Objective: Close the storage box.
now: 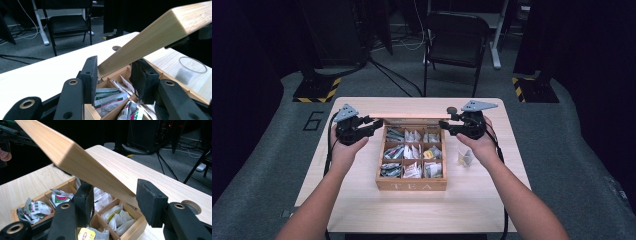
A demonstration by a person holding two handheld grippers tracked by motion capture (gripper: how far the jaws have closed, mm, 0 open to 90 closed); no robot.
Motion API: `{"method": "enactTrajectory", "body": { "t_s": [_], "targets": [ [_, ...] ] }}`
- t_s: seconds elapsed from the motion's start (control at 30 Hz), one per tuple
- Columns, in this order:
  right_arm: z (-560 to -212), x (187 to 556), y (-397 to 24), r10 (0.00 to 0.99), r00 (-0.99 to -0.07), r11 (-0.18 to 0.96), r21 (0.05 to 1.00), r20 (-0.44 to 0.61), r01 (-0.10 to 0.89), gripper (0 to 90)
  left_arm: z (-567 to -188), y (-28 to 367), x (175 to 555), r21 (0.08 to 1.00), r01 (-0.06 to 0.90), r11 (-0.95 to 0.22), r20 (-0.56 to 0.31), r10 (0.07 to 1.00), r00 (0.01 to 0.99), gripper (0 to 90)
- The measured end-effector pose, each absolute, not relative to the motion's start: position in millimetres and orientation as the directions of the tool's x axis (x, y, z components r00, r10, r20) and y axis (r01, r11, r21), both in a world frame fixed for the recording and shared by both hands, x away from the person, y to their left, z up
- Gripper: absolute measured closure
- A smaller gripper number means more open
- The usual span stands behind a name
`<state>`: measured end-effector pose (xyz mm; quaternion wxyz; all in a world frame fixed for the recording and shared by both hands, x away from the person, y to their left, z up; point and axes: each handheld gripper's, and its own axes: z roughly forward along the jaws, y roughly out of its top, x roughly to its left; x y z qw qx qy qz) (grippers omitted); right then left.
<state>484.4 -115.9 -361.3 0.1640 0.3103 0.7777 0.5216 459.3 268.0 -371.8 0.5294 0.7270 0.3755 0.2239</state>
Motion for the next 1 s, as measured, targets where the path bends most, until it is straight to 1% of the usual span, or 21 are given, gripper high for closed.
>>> {"method": "enactTrajectory", "body": {
  "t_s": [0.2,0.4,0.6,0.83,1.0],
  "targets": [
    [-358,476,-116,0.648,-0.758,0.265,0.913,0.07,0.31,48.0,-373,268,455,0.933,0.32,-0.167,-0.074,0.78,0.622,57.4],
    [-352,465,-117,0.639,-0.767,0.261,0.923,0.055,0.284,48.5,-378,269,452,0.935,0.318,-0.154,-0.083,0.778,0.622,57.0],
    [-351,459,-117,0.639,-0.769,0.295,0.916,0.023,0.272,50.8,-381,270,449,0.933,0.324,-0.159,-0.086,0.774,0.628,57.0],
    [-353,453,-118,0.644,-0.764,0.286,0.916,0.035,0.282,51.8,-382,270,447,0.93,0.329,-0.164,-0.087,0.773,0.629,56.9],
    [-357,449,-119,0.645,-0.762,0.277,0.916,0.047,0.291,51.6,-388,272,444,0.931,0.334,-0.144,-0.108,0.767,0.632,56.1]
  ]
}}
